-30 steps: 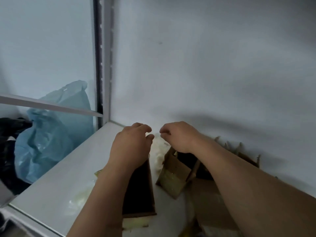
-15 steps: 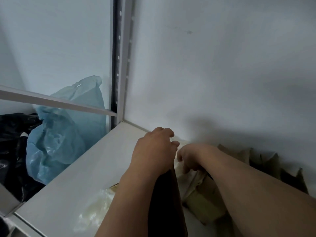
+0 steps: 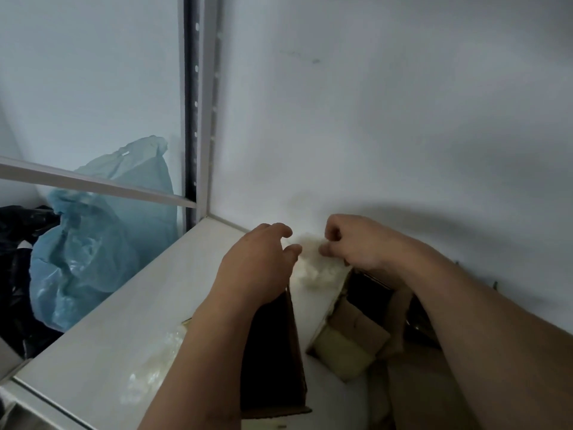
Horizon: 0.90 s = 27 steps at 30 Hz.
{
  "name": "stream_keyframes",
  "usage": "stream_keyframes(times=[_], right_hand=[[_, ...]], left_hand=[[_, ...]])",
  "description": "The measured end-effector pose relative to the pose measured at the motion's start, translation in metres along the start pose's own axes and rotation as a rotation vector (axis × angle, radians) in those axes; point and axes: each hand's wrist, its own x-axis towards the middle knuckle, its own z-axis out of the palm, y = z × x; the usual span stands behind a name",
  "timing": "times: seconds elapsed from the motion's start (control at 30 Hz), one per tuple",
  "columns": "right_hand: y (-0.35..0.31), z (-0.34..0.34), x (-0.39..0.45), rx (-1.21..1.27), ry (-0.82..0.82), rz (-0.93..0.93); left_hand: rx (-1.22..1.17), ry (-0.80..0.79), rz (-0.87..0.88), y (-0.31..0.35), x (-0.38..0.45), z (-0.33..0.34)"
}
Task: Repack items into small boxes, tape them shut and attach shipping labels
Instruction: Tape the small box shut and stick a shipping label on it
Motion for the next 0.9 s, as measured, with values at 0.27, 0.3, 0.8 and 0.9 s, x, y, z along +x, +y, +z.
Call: stream_keyframes(times=[0.27, 0.3, 0.8, 0.9], right_hand=[[0.048, -0.059, -0.124, 0.125, 0.338, 0.095], [0.059, -0.062, -0.146, 0.133, 0.346, 0.125], [0.186, -0.040, -0.349, 0.226, 0.537, 0.546], [0.206, -0.041, -0.362, 0.246, 0.564, 0.603]], left_hand=[[-0.079, -0.033, 0.175, 0.069, -0.035, 0.015], [-0.060, -0.057, 0.216, 0.081, -0.042, 0.021], [0.178, -0.274, 0.570, 0.227, -0.144, 0.162], [0.237, -0.234, 0.567, 0.236, -0.152, 0.179]])
